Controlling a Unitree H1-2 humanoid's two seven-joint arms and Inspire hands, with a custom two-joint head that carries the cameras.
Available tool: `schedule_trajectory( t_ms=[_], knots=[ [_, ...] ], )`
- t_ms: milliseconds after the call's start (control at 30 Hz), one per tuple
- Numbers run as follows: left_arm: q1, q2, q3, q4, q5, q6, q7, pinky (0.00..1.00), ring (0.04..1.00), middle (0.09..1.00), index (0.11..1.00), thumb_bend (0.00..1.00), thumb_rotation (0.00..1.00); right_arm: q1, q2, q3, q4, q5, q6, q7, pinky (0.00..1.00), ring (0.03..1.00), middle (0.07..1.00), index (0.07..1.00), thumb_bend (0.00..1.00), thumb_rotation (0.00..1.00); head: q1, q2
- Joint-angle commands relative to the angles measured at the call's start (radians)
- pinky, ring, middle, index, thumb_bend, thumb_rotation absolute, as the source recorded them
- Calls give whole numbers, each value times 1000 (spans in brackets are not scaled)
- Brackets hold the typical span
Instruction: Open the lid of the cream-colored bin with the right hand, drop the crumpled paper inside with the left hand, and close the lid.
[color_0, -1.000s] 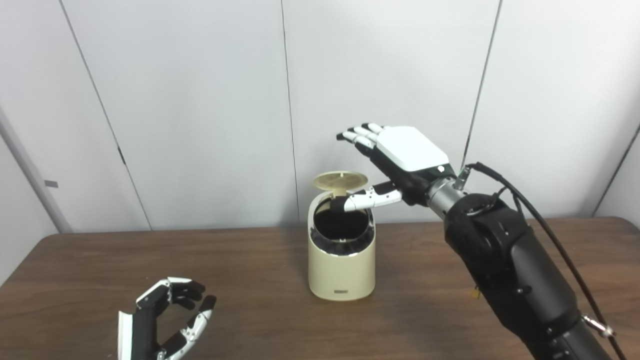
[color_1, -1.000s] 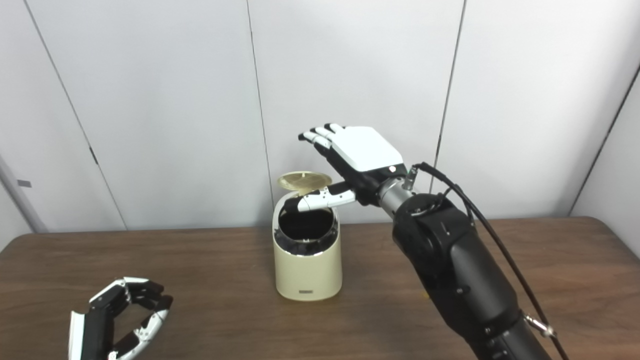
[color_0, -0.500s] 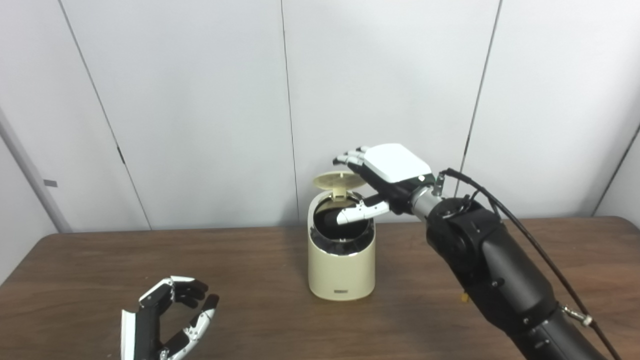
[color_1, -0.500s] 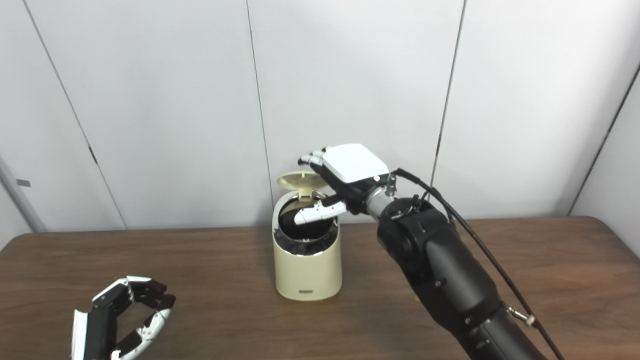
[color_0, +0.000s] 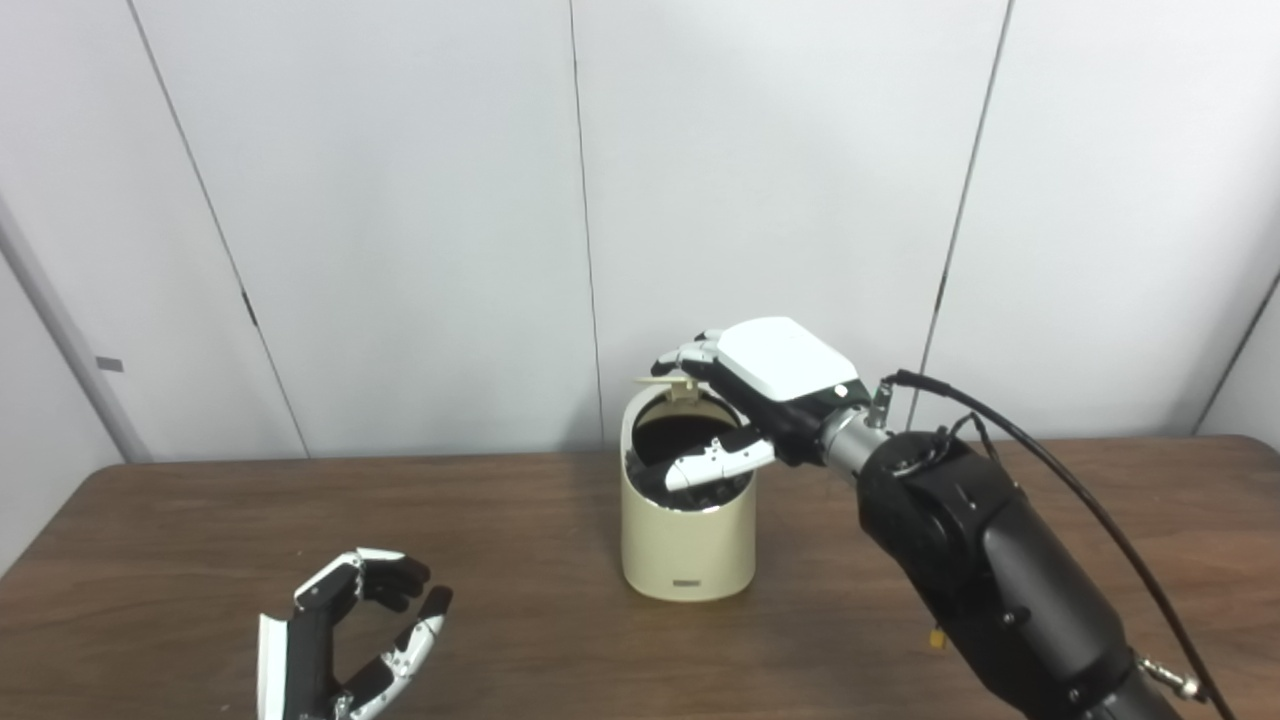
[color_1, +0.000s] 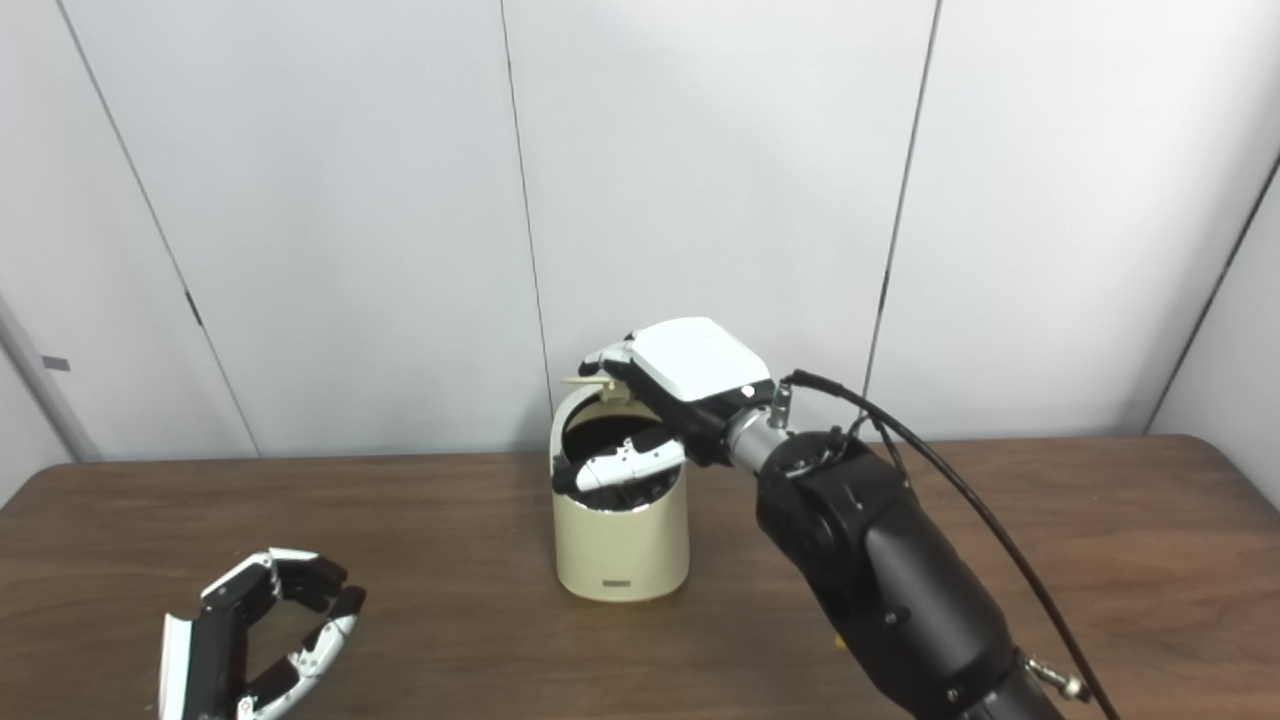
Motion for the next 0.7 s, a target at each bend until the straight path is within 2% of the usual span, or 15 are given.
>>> schedule_trajectory(
  t_ms=[0, 433, 667],
  knots=[
    [6, -16, -14, 23, 10, -20, 15, 416, 487, 518, 484, 486, 64, -22, 2, -20, -54, 8, 0, -4, 910, 909, 856, 806, 889, 946, -3, 4],
    [12, -10, -2, 6, -17, -20, -9, 418, 492, 526, 485, 486, 65, 36, 5, -39, -149, 27, 3, 22, 914, 888, 833, 789, 874, 925, -14, 27],
    [16, -9, 8, -6, -6, -20, -15, 418, 492, 525, 485, 485, 63, 53, 6, -46, -157, 29, 4, 25, 897, 871, 818, 777, 889, 936, -15, 40]
  ],
)
